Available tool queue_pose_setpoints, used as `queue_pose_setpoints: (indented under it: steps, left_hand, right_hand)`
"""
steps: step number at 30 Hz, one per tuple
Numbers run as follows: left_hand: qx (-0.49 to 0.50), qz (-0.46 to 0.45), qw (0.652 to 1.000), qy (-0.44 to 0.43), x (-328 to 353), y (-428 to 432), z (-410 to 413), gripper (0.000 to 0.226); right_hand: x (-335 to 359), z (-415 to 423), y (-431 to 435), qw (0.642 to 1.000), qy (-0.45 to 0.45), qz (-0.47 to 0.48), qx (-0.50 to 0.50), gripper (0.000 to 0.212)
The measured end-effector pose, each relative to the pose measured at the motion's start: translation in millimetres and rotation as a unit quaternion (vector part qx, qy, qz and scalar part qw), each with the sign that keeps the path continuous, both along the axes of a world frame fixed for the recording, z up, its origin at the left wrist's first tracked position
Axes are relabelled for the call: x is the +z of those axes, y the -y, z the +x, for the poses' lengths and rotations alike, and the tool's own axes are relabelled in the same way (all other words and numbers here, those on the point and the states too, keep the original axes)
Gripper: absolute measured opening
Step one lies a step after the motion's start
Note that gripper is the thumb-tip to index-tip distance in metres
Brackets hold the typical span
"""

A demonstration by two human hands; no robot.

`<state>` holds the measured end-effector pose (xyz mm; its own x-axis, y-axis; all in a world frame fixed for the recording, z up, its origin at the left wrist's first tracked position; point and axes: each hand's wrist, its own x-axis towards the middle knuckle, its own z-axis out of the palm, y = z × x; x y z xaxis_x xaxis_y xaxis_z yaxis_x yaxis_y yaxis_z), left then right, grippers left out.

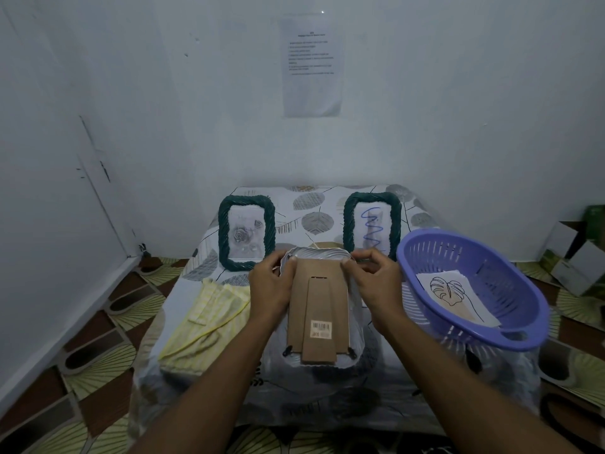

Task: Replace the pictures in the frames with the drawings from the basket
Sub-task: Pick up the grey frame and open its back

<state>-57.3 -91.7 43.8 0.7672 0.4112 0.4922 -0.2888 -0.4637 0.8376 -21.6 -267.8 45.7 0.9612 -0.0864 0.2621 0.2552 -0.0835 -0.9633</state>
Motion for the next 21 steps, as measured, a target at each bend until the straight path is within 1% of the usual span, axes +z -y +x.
queue_pose_setpoints:
  steps: [3, 5, 12, 15, 19, 21]
  left_hand:
    - [-0.007, 0.004, 1.000, 0.000, -3.5, 0.3, 0.4, 0.014]
    - [-0.011, -0.006, 1.000, -0.005, -6.9, -2.0, 1.0, 0.016]
    - [-0.057, -0.058, 0.996, -0.022, -7.4, -5.2, 2.0, 0.031]
    - [-0.081, -0.091, 0.991, -0.058, -7.6, -5.7, 3.4, 0.028]
    - [-0.123, -0.121, 0.978, -0.119, -8.9, -9.2, 3.8, 0.040]
    - [-0.141, -0.127, 0.972, -0.141, -11.4, -11.2, -0.1, 0.041]
  right_hand:
    - [-0.8, 0.5, -2.5, 0.999, 0.021, -0.030, -0.021, 0.014]
    - [-1.1, 1.8, -2.9, 0.999, 0.017, -0.031, -0.015, 0.014]
    - [-6.1, 3.5, 6.1, 0.999, -0.021, 0.032, 0.035, 0.014]
    - [-6.8, 5.2, 10.2, 0.997, -0.042, 0.052, 0.049, 0.016]
    - [-5.2, 8.6, 15.0, 0.995, -0.056, 0.061, 0.047, 0.016]
    - [-3.9, 11.2, 17.8, 0.995, -0.062, 0.066, 0.034, 0.013]
